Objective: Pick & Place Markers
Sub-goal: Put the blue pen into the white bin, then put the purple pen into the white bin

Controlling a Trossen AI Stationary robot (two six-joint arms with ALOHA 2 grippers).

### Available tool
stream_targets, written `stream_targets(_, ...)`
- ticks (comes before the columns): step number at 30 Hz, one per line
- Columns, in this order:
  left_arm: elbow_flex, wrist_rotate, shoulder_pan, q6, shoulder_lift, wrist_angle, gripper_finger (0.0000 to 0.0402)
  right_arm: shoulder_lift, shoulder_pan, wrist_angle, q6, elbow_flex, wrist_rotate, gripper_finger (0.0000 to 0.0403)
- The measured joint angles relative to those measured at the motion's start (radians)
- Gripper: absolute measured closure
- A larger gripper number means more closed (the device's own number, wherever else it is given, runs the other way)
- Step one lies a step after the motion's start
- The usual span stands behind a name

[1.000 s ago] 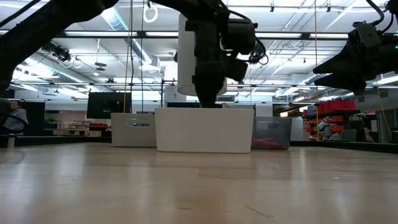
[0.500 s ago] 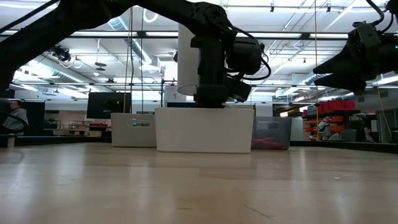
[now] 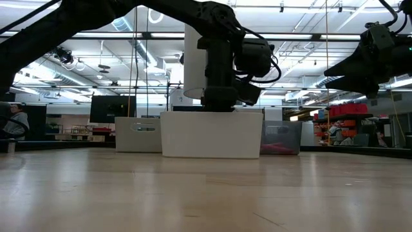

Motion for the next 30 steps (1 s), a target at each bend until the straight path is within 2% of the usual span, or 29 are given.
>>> stream_targets(16, 0.0, -0.016, 0.0, 0.001, 0.0, 0.02, 0.0152, 0.0, 0.0, 0.0, 0.0, 0.0, 0.0, 0.016)
stream_targets(30, 0.0, -0.06, 0.0, 0.002, -0.028, -0.022, 0.0143, 0.0, 0.0, 0.0, 0.0, 0.0, 0.0, 0.016)
